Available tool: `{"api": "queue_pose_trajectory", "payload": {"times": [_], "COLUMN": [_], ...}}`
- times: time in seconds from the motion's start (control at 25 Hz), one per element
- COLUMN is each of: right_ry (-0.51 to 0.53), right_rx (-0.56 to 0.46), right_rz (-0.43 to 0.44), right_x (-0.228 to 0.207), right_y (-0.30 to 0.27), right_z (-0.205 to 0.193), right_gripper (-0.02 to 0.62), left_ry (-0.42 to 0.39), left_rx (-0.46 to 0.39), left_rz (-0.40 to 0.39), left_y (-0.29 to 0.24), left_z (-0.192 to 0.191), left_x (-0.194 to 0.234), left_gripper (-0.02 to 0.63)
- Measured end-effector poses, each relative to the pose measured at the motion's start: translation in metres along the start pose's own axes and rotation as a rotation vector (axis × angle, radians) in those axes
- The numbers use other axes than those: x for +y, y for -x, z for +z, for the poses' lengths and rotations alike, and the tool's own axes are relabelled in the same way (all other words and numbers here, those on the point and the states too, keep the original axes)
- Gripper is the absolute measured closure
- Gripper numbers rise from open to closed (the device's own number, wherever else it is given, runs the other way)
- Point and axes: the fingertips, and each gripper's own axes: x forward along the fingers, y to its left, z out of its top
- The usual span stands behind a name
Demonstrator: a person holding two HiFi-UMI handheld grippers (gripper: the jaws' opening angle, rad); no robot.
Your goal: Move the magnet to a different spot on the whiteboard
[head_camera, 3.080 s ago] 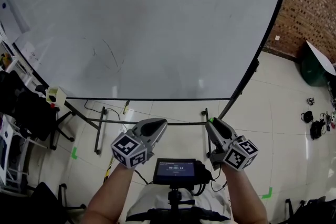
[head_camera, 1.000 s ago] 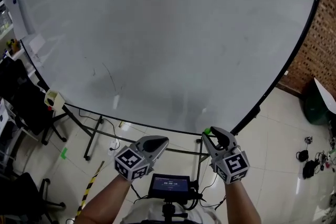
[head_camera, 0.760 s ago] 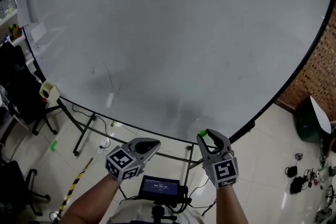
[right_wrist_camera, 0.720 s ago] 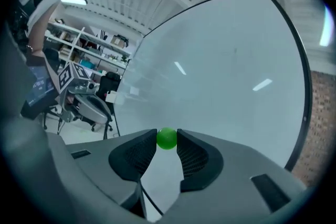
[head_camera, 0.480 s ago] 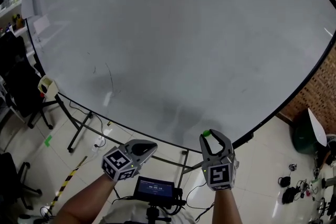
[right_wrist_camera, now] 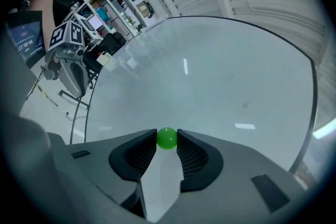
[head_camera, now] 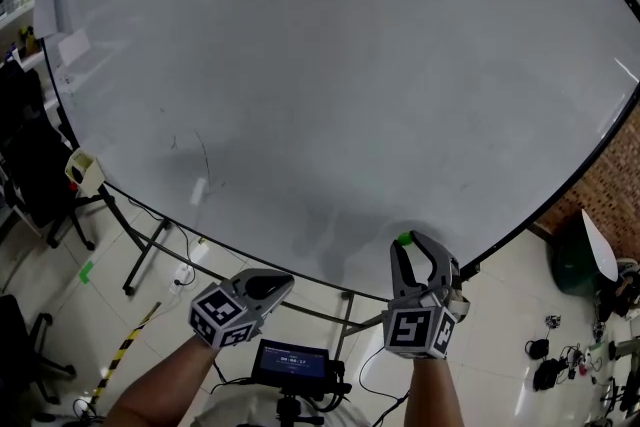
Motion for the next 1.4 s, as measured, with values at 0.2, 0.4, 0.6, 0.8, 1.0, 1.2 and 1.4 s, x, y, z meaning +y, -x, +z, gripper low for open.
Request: {"api": "queue_pose_trajectory", "payload": {"times": [0.2, 0.4, 0.6, 0.8, 1.0, 1.2, 1.4], "right_ry": [0.027, 0.039, 0.064, 0.082, 0.098, 0.131, 0.157], "right_rx": [0.029, 0.061, 0.083, 0.089, 0.1, 0.106, 0.113], "right_rz": [-0.11, -0.175, -0.198, -0.216, -0.224, -0.237, -0.246], "right_x": [-0.03, -0.048, -0.052, -0.052, -0.051, -0.05, -0.049], "right_y": [0.002, 0.005, 0.0, -0.002, -0.004, -0.006, -0.005], "right_z": [0.0, 0.001, -0.004, -0.004, -0.006, -0.006, -0.007], "right_gripper": [0.454, 0.454, 0.454, 0.454, 0.454, 0.454, 0.453], "left_ry": [0.005, -0.001, -0.005, -0.007, -0.015, -0.017, -0.022], "left_rx": [-0.001, -0.006, -0.001, 0.004, 0.009, 0.016, 0.013], "left_rz": [-0.003, 0.002, 0.003, 0.009, 0.016, 0.025, 0.027], "left_y": [0.001, 0.004, 0.007, 0.01, 0.013, 0.018, 0.021], "left_z": [0.003, 0.004, 0.005, 0.002, 0.002, 0.0, 0.001], "left_x": [0.0, 0.005, 0.003, 0.004, 0.004, 0.005, 0.0], "left_gripper": [0.574, 0.574, 0.574, 0.574, 0.574, 0.574, 0.574]}}
